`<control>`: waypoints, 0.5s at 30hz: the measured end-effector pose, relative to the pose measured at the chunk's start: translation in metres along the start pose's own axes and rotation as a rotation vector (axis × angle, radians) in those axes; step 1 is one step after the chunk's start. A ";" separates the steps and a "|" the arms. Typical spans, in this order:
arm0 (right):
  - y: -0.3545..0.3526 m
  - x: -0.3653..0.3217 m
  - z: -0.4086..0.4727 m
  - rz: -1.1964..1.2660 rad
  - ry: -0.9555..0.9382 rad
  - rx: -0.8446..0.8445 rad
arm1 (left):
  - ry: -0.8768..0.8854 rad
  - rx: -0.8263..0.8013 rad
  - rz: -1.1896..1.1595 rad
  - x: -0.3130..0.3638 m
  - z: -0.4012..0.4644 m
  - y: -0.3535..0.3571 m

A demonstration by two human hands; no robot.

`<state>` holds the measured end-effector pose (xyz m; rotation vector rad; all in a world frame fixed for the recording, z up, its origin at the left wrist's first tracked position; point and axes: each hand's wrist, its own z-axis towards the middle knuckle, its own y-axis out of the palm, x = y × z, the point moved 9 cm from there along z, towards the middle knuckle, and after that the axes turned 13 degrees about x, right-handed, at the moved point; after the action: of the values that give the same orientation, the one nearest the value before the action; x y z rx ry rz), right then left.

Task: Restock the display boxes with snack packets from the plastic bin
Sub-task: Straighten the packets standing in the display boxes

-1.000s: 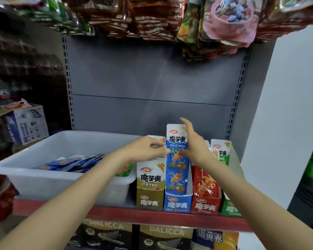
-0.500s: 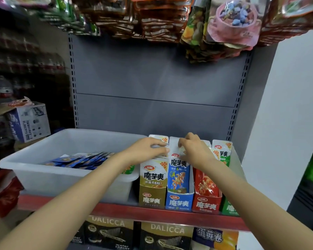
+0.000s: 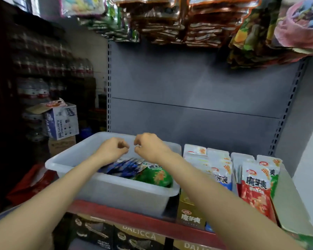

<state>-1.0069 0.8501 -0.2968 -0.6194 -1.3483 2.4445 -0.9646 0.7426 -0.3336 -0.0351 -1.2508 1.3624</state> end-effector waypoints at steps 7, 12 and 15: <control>0.121 -0.001 0.020 0.047 0.051 -0.494 | -0.112 -0.430 0.531 -0.074 0.005 0.017; 0.125 -0.004 0.024 0.024 0.028 -0.527 | -0.044 -0.394 0.619 -0.074 0.010 0.011; 0.123 0.001 0.023 0.068 0.080 -0.503 | 0.052 -0.314 0.651 -0.056 0.008 0.004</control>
<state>-1.0237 0.7694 -0.3906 -0.8761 -1.9508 2.0987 -0.9571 0.6986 -0.3684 -0.7468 -1.4640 1.6763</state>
